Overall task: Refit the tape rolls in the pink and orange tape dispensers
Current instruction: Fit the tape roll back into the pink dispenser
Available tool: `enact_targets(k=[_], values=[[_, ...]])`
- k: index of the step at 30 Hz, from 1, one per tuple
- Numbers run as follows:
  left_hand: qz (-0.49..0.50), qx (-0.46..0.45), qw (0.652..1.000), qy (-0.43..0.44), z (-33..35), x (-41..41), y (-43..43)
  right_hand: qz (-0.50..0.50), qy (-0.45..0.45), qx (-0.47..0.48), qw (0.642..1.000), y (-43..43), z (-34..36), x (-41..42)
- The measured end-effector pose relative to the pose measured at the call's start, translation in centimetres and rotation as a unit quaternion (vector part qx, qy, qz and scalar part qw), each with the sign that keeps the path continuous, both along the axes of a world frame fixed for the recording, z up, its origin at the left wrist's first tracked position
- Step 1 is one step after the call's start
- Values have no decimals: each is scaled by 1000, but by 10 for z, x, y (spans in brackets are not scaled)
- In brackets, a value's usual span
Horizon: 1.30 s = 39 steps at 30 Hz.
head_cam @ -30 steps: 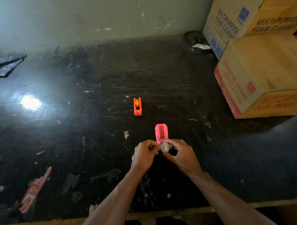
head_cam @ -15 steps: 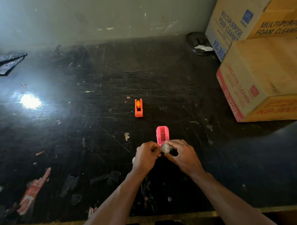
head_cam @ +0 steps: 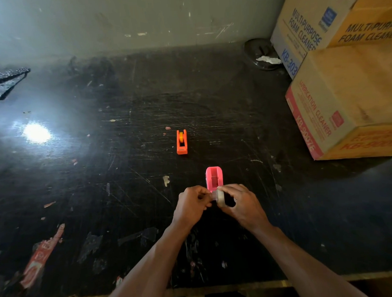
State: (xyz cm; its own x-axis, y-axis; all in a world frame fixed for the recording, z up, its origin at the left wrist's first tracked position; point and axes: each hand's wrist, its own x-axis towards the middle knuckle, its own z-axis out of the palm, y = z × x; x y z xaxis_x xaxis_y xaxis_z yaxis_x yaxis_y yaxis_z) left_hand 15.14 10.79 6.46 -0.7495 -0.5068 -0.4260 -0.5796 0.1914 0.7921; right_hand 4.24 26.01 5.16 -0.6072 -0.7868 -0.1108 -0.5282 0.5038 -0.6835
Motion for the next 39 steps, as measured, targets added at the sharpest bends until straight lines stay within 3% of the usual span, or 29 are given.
enact_targets(k=[8, 39], values=[[-74, -63, 995, -12, -2, -4, -4, 11, 13, 4, 1000, -1, -1, -1], [-46, -56, 997, 7, -7, -14, -7, -13, -38, -51, 998, -13, -2, -2]])
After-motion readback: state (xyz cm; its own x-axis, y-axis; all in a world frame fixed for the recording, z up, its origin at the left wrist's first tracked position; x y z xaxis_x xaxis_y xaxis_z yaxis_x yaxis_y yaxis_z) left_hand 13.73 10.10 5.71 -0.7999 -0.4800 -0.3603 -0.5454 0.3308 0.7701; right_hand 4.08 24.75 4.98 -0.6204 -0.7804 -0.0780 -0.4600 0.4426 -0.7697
